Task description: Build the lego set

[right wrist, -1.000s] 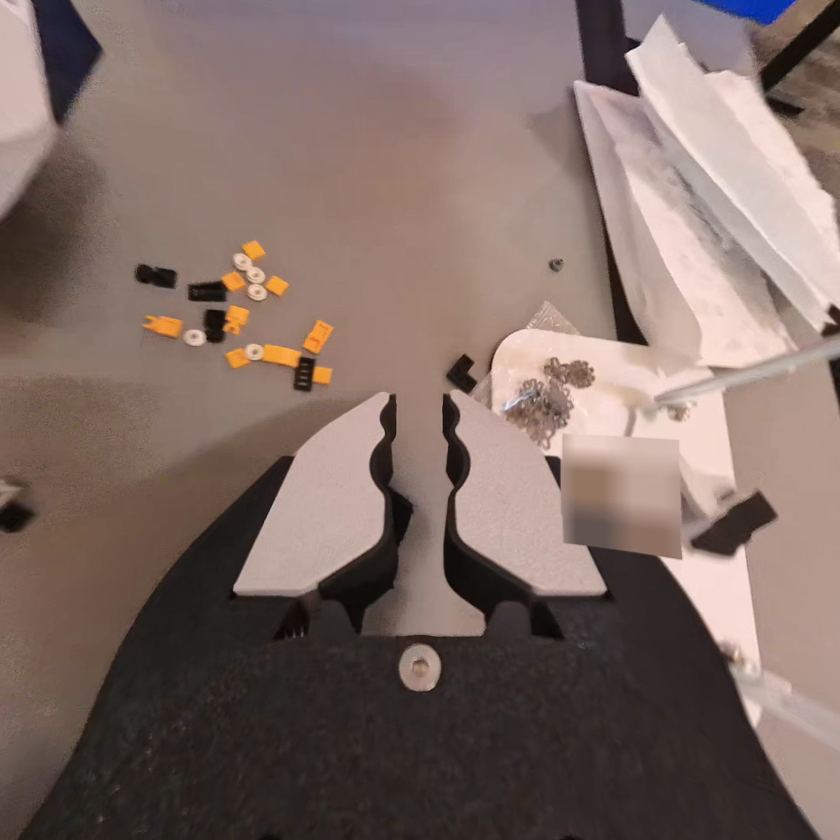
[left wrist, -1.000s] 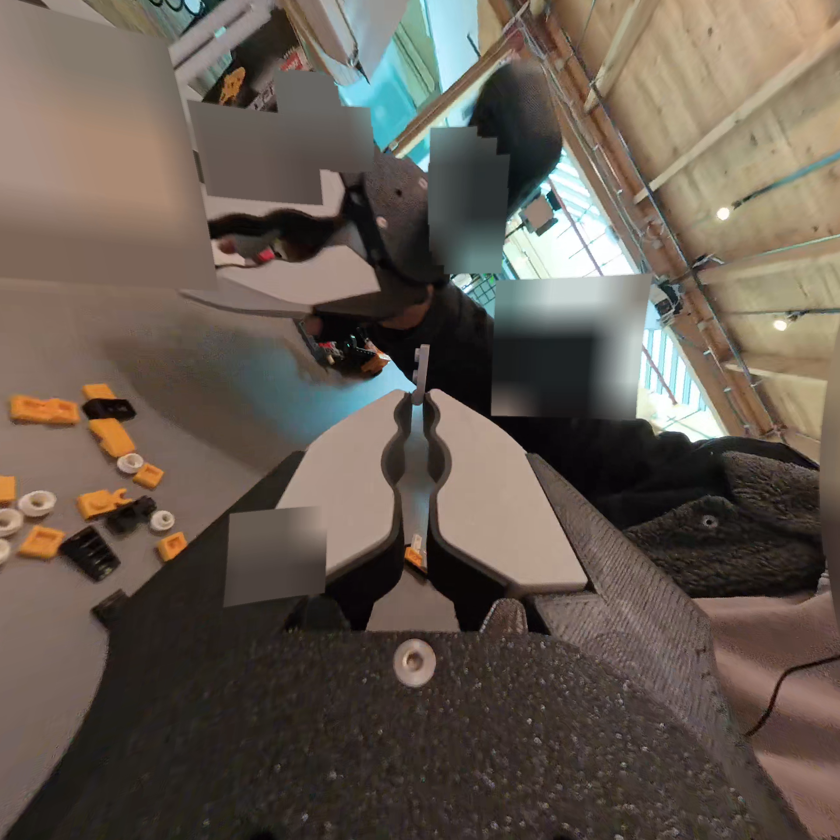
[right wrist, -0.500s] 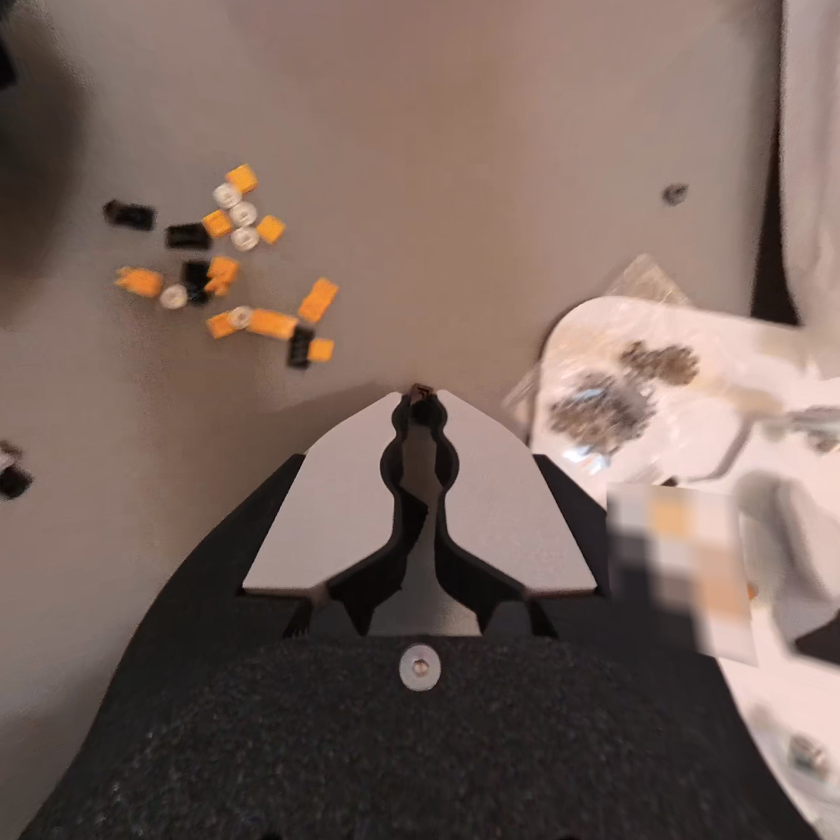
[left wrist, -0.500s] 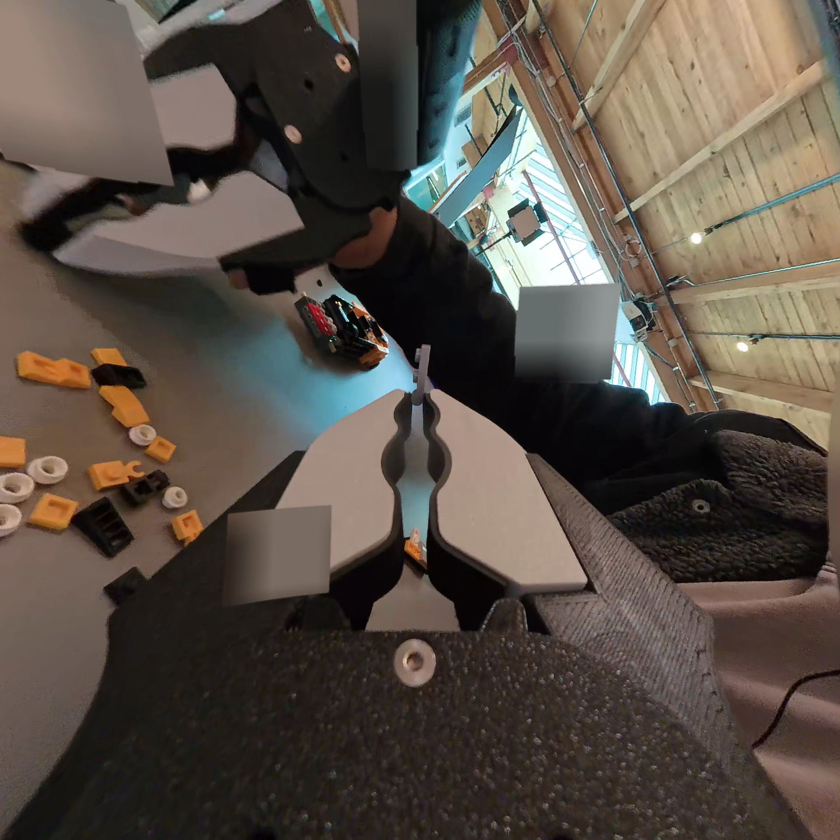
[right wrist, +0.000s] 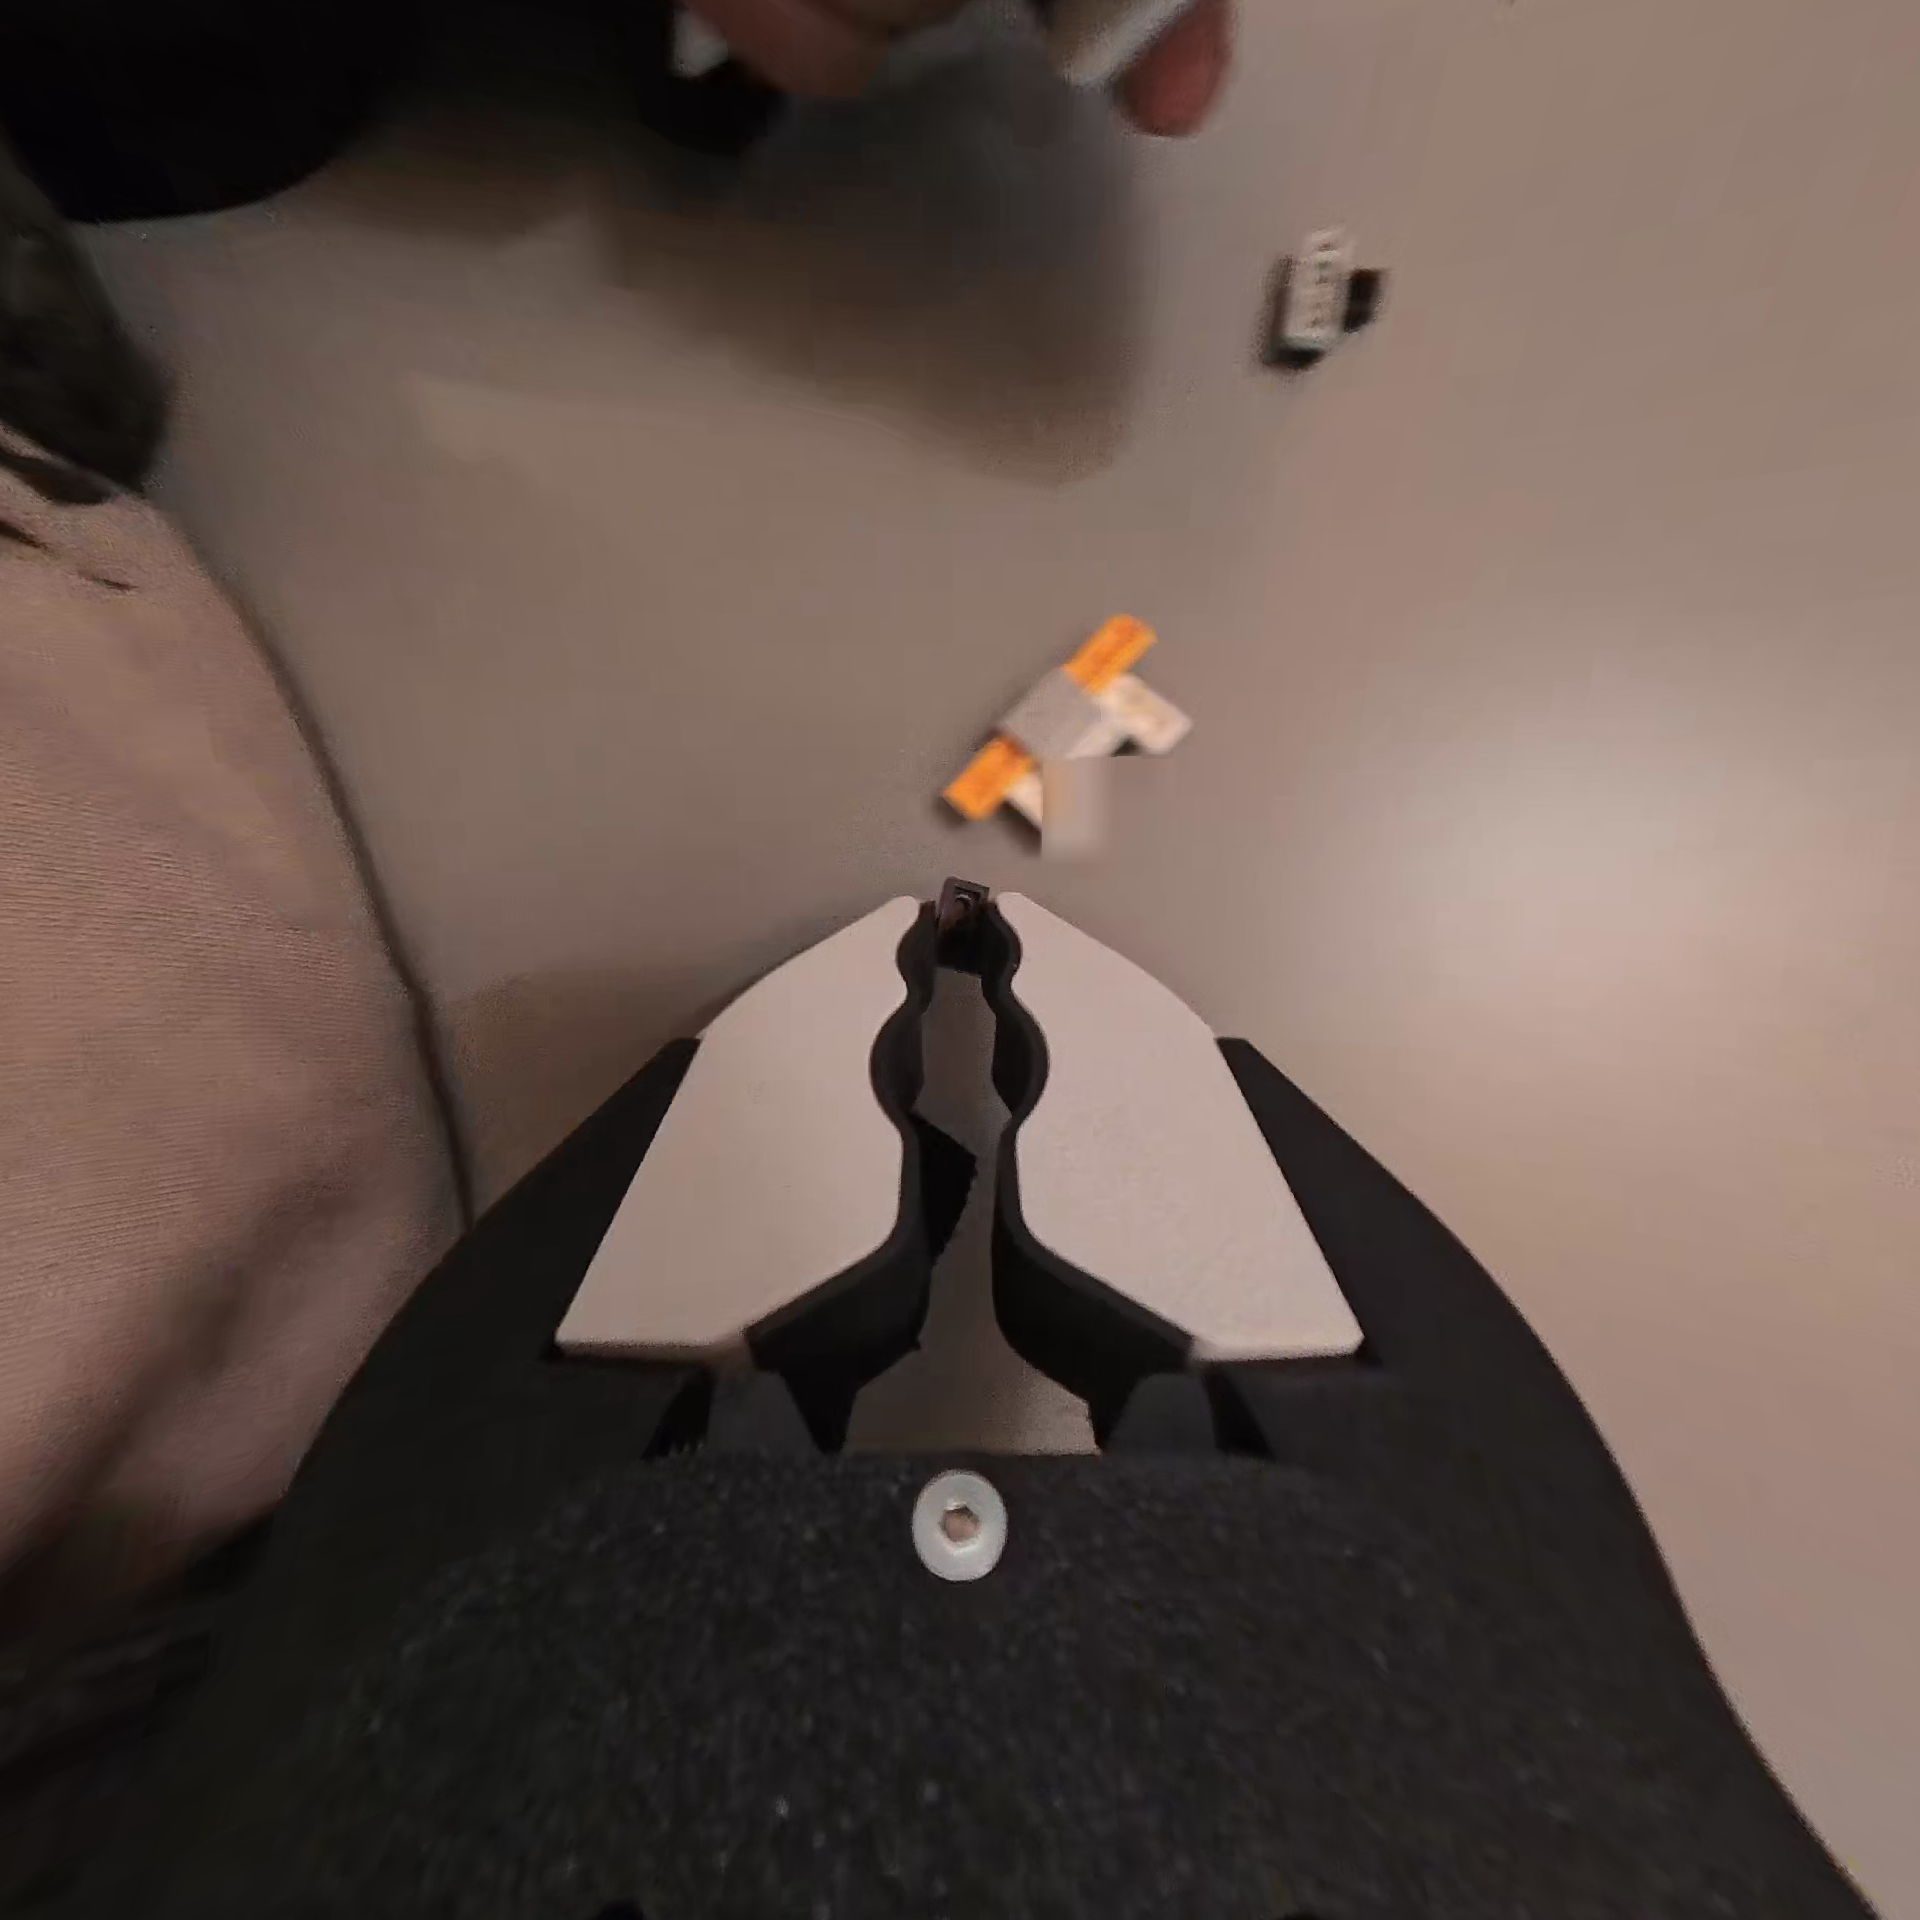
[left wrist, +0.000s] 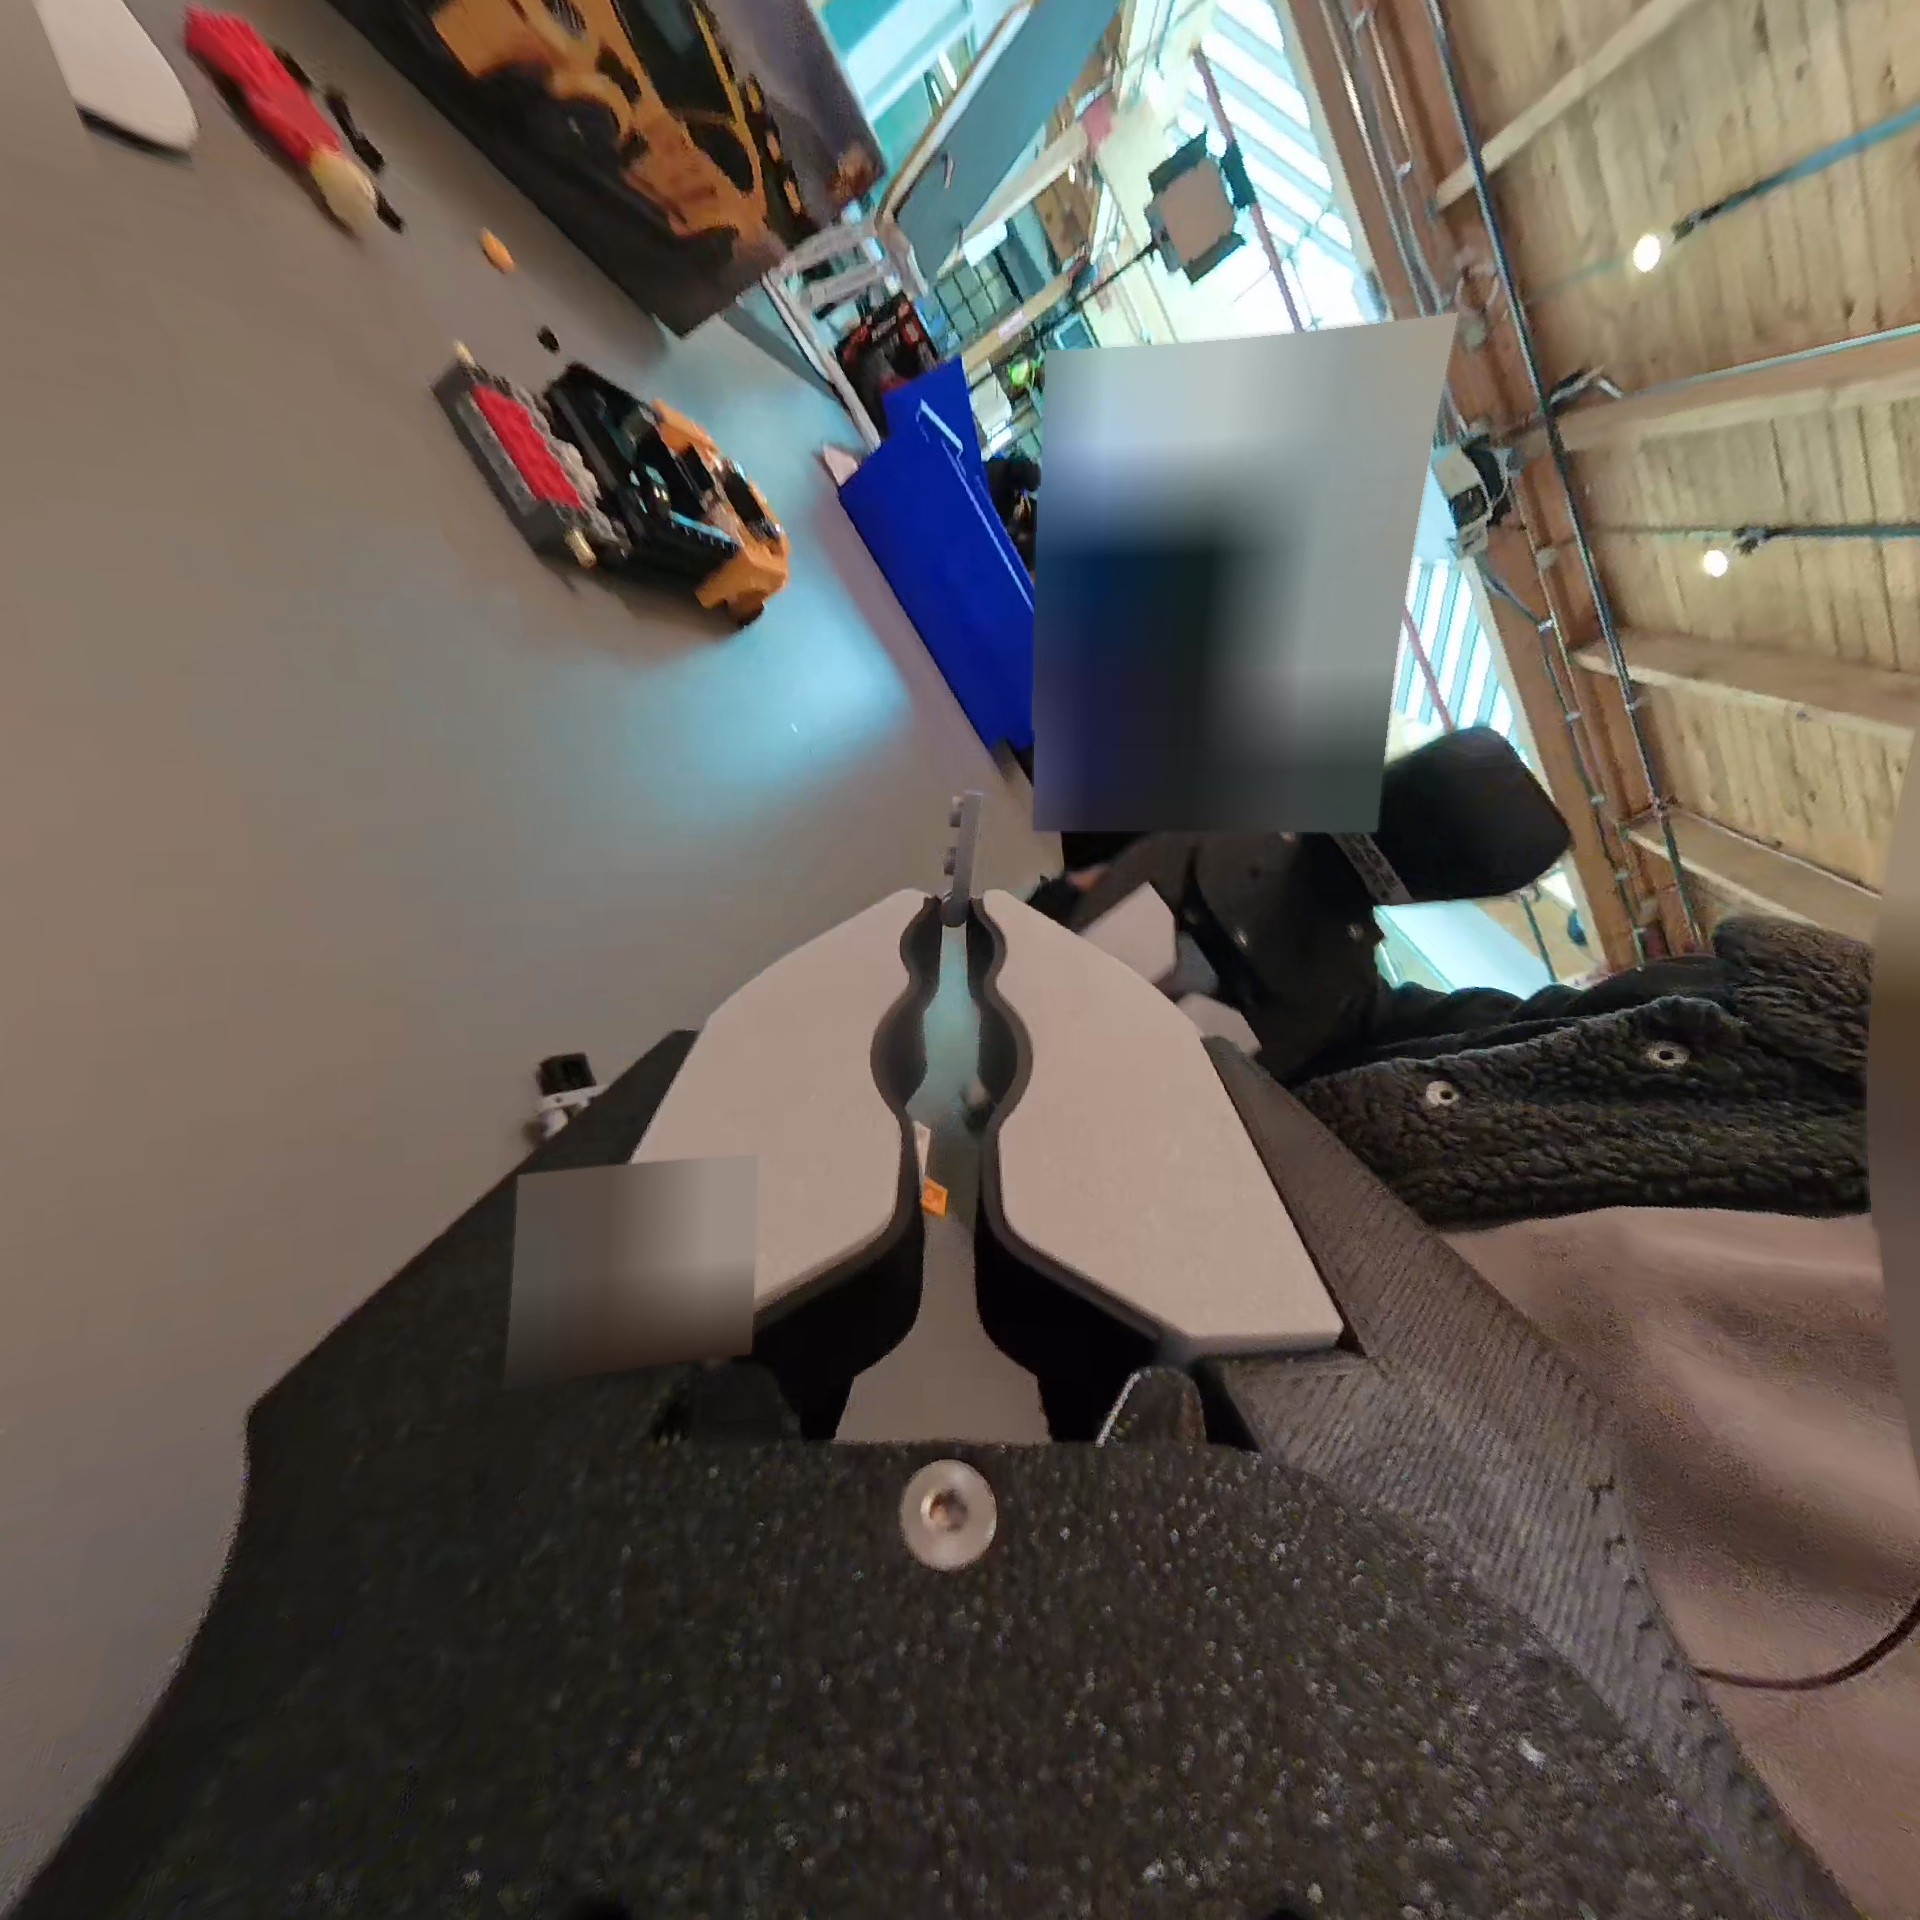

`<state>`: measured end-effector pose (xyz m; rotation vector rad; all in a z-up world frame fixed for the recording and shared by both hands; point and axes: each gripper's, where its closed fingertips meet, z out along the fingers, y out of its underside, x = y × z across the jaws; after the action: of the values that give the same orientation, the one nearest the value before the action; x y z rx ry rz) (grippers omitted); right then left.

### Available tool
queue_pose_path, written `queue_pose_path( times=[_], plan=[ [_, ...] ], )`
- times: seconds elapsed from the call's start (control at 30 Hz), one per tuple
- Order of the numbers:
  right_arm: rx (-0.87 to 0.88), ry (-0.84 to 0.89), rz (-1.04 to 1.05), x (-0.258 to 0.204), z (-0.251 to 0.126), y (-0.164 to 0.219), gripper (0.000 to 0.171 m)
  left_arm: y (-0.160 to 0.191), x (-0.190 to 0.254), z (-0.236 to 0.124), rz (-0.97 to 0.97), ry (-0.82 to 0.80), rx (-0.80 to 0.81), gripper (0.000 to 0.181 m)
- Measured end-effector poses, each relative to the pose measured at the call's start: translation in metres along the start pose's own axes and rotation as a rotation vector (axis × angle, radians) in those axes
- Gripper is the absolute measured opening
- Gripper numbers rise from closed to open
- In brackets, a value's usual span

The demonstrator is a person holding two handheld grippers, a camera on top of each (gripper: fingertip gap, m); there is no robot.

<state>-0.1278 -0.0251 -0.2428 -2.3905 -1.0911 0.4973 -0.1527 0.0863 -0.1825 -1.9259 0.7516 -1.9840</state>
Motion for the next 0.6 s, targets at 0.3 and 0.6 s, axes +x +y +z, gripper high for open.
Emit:
queue_pose_path(
  times=[0.3,0.6],
  plan=[
    [0.029,0.147,0.014,0.022,0.024,-0.019,0.008,0.006,-0.004,0.002,0.023,-0.029,-0.011,0.004],
    [0.073,0.186,0.062,0.035,0.018,-0.025,0.008,0.021,-0.006,0.006,0.002,-0.084,-0.094,0.004]
  ],
)
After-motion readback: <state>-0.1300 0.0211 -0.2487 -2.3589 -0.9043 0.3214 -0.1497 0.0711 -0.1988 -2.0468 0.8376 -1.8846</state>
